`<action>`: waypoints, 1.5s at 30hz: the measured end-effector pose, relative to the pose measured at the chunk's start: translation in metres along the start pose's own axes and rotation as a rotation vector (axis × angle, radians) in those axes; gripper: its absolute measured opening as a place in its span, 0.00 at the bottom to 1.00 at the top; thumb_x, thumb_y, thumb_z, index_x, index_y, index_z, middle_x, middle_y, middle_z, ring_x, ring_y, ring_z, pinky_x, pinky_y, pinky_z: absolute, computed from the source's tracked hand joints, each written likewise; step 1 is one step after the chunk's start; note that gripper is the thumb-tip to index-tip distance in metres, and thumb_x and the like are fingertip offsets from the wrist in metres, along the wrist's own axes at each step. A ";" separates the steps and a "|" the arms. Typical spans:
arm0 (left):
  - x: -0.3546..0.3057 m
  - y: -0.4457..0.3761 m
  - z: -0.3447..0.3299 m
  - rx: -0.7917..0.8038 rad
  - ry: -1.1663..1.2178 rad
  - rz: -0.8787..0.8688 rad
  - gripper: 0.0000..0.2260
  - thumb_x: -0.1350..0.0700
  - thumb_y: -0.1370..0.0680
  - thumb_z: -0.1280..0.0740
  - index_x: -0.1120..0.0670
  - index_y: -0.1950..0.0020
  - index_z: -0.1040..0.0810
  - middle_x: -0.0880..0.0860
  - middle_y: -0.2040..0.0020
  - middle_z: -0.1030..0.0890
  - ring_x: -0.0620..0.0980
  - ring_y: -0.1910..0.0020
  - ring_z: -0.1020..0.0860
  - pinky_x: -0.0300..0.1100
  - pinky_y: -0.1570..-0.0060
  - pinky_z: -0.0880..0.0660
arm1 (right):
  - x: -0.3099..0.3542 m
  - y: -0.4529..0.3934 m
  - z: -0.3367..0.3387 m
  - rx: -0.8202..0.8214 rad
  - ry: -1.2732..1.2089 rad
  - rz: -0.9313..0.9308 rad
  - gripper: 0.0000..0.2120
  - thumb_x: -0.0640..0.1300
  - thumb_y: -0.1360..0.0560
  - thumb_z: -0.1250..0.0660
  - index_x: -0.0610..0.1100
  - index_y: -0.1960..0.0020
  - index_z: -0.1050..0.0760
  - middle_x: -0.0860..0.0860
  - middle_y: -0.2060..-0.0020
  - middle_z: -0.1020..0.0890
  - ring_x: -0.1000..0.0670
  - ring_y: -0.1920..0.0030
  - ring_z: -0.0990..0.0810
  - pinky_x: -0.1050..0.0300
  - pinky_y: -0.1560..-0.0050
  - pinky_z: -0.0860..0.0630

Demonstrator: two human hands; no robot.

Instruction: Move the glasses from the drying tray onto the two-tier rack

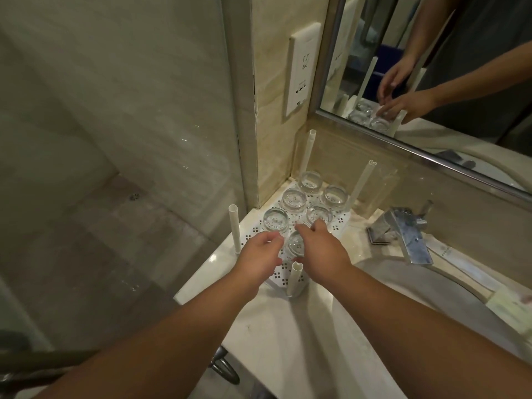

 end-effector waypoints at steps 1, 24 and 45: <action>0.000 0.000 0.001 -0.003 0.008 -0.003 0.10 0.51 0.20 0.37 0.48 0.40 0.21 0.47 0.45 0.20 0.48 0.56 0.18 0.43 0.56 0.24 | 0.000 0.001 -0.001 0.005 -0.013 0.001 0.30 0.47 0.29 0.26 0.50 0.30 0.33 0.47 0.41 0.32 0.45 0.55 0.22 0.55 0.59 0.27; -0.060 0.040 -0.012 0.018 0.247 -0.160 0.13 0.56 0.20 0.35 0.51 0.36 0.23 0.51 0.46 0.19 0.51 0.55 0.17 0.43 0.56 0.21 | 0.016 0.054 0.149 -0.532 -0.308 0.007 0.29 0.54 0.36 0.22 0.54 0.39 0.30 0.59 0.47 0.31 0.57 0.55 0.28 0.66 0.61 0.34; -0.108 0.082 -0.036 0.405 0.455 0.209 0.31 0.30 0.30 0.32 0.50 0.37 0.20 0.53 0.49 0.15 0.57 0.56 0.15 0.51 0.55 0.20 | 0.061 0.113 0.165 -0.752 -0.384 0.206 0.26 0.46 0.32 0.26 0.52 0.38 0.32 0.55 0.42 0.32 0.55 0.57 0.25 0.53 0.66 0.22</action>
Point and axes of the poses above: each hand's wrist, its own y-axis away from the middle knuckle, its own z-axis out of the back of the hand, x = y × z, the point moved 8 cm from there along -y, towards the middle knuckle
